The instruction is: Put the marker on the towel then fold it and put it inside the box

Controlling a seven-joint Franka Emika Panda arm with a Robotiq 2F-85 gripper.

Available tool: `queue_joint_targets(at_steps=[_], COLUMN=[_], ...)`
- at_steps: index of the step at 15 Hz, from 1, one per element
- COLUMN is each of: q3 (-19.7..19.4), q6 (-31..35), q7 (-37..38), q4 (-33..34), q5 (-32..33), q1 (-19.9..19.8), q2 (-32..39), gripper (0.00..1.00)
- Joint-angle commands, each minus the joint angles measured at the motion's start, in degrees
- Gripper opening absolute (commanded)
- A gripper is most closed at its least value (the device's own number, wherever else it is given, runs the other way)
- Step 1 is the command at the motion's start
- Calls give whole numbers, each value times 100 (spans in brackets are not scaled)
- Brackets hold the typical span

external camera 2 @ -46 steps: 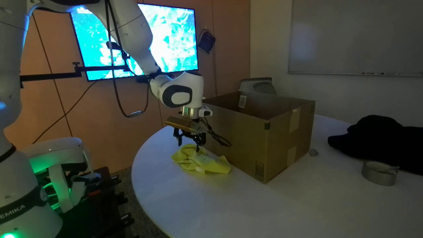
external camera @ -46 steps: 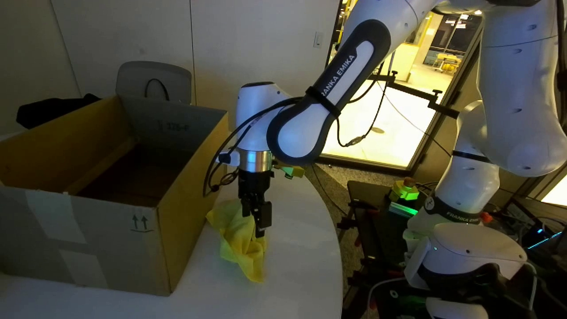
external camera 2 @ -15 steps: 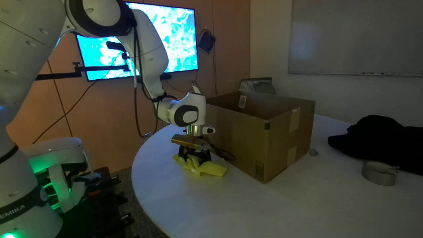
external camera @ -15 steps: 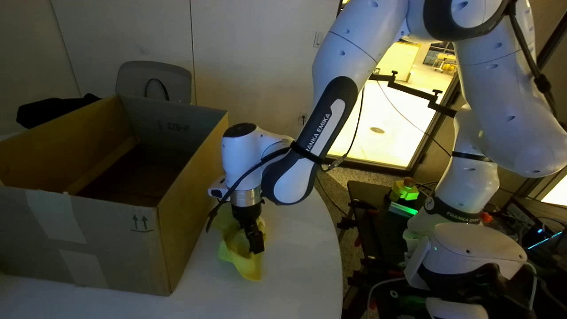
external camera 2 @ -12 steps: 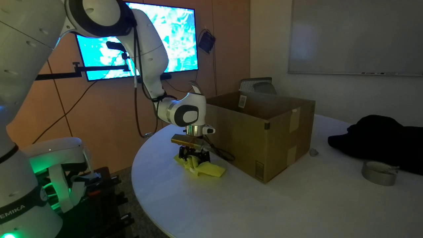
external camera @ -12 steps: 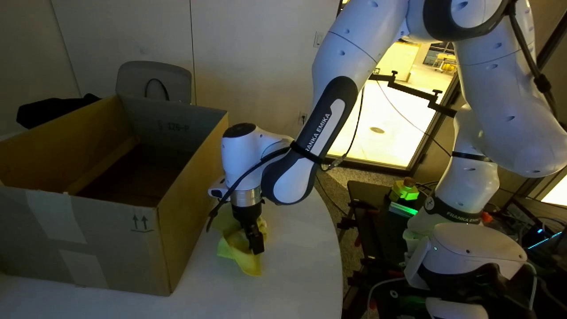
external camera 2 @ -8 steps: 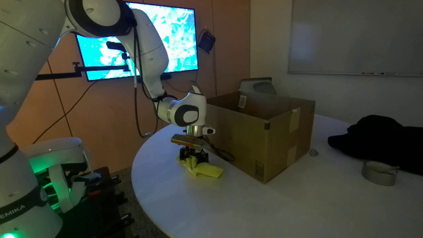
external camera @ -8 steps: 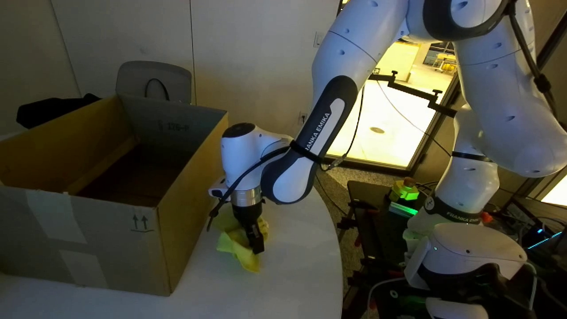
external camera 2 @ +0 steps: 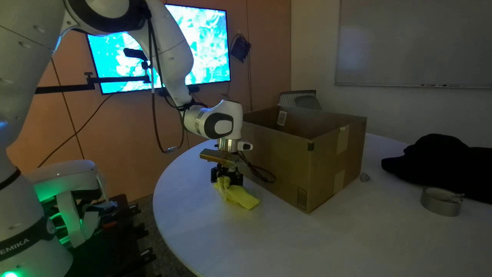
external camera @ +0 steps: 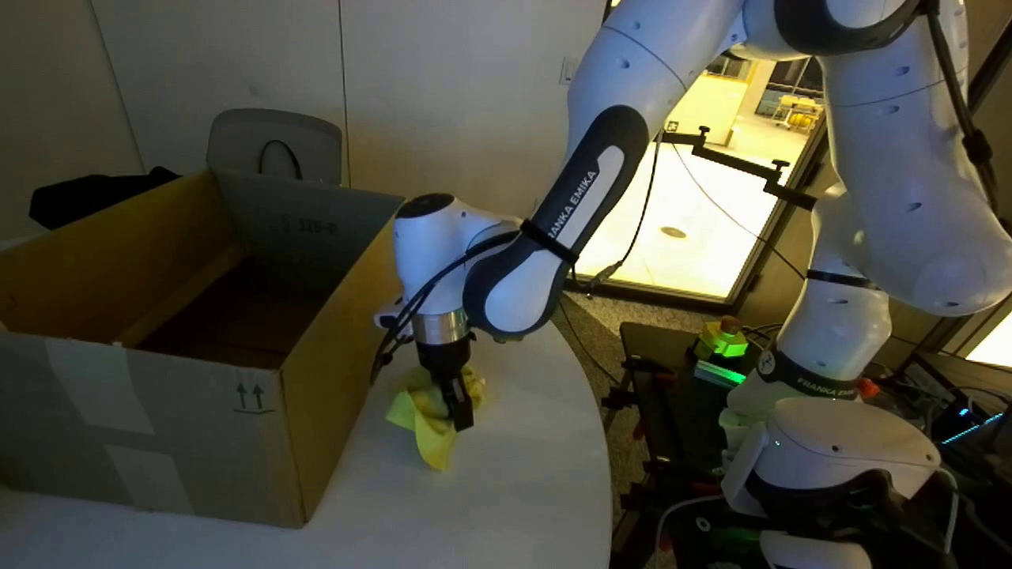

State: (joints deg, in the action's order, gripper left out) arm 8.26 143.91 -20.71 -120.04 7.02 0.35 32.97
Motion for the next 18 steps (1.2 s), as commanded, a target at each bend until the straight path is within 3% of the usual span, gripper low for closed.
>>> queue_joint_targets(at_steps=[1, 5, 9, 13, 18], q3=[101, -7, -141, -256, -409], q6=[-499, -1053, -1383, -1232, -1069], q7=[-163, 54, 636, 1523, 2567], q4=[-341, -268, 365, 1274, 2714], q5=[-216, -375, -436, -331, -245], q1=[-192, -123, 27, 167, 383], q2=[-976, -1841, -2179, -1943, -1114], gripper=[1, 0, 0, 0, 0])
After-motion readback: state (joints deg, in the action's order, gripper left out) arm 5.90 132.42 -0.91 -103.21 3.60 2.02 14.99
